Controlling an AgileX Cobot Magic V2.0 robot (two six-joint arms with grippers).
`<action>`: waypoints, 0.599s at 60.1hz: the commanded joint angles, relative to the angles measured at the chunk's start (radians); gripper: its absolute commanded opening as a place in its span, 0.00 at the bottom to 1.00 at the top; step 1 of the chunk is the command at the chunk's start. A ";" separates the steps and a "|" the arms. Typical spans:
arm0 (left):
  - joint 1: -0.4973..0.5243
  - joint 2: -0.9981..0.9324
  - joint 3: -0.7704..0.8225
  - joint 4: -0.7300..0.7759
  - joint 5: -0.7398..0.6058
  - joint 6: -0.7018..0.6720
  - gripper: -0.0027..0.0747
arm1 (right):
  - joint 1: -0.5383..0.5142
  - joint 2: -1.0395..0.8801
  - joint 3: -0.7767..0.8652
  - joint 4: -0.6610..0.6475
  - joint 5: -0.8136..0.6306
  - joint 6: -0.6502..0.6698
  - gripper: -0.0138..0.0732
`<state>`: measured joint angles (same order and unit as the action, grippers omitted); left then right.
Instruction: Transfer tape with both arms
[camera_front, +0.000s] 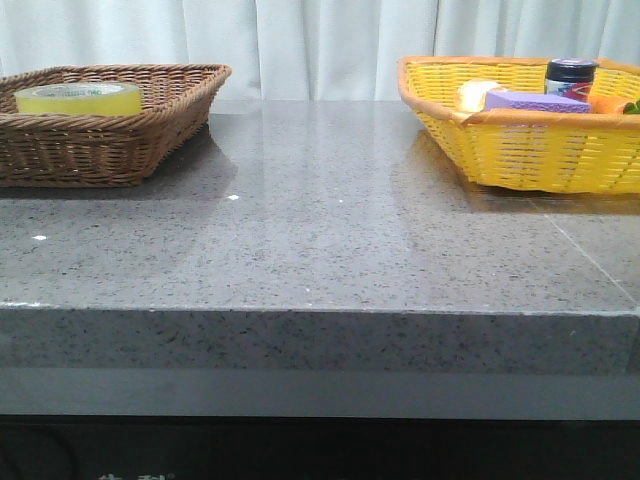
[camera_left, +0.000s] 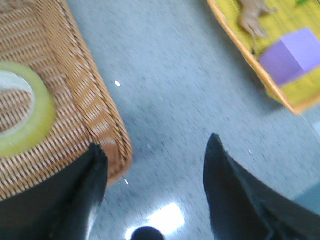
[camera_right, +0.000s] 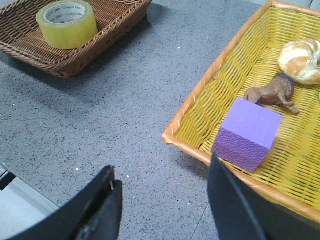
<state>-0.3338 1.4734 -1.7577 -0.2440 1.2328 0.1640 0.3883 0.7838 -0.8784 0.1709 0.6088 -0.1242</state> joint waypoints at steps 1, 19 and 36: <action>-0.024 -0.134 0.110 -0.010 -0.110 0.002 0.58 | -0.007 -0.008 -0.024 0.008 -0.076 -0.004 0.64; -0.033 -0.461 0.535 0.066 -0.308 0.002 0.58 | -0.007 -0.008 -0.024 0.008 -0.046 -0.004 0.64; -0.033 -0.703 0.803 0.072 -0.499 0.002 0.58 | -0.007 -0.008 -0.024 0.008 -0.020 -0.004 0.64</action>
<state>-0.3570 0.8317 -0.9852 -0.1608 0.8667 0.1658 0.3883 0.7838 -0.8784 0.1709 0.6461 -0.1242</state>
